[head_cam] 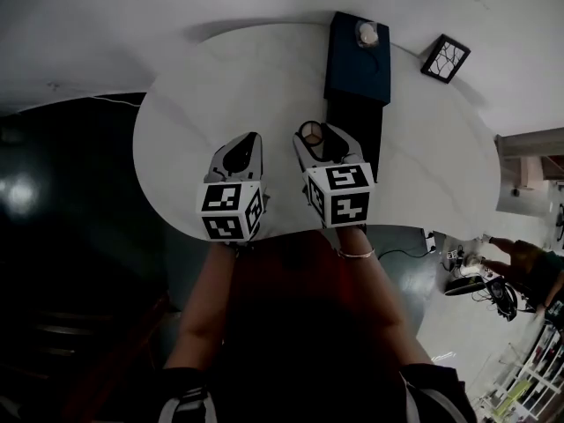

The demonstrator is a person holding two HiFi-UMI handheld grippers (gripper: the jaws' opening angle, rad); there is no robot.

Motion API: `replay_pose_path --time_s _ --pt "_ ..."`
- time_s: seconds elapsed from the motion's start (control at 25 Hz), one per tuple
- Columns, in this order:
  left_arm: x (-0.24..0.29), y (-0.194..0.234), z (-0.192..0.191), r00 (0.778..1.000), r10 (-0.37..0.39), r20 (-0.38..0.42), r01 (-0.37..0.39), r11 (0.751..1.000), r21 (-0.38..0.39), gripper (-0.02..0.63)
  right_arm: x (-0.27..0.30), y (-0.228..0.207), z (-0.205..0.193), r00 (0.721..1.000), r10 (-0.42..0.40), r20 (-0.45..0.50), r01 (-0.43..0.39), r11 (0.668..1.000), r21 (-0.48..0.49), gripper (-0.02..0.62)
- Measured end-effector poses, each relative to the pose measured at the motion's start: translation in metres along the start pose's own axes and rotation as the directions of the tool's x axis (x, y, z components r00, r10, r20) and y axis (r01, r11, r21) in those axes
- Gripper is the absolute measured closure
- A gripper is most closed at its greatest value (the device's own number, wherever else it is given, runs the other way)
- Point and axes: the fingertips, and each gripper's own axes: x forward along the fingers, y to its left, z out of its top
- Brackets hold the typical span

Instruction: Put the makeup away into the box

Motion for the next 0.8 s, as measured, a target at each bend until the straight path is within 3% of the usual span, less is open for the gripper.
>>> replay_pose_path --time_s 0.4,0.8 --pt "0.041 -0.05 0.005 0.998 -0.054 -0.026 0.055 0.998 0.037 0.584 -0.029 -0.096 -0.013 0.99 -0.141 -0.001 0.141 0.987 0.072 0.364" --pt "0.076 -0.071 0.007 0.993 -0.092 -0.069 0.097 0.993 0.067 0.584 0.001 -0.129 -0.011 0.985 -0.164 -0.058 0.165 0.986 0.022 0.364"
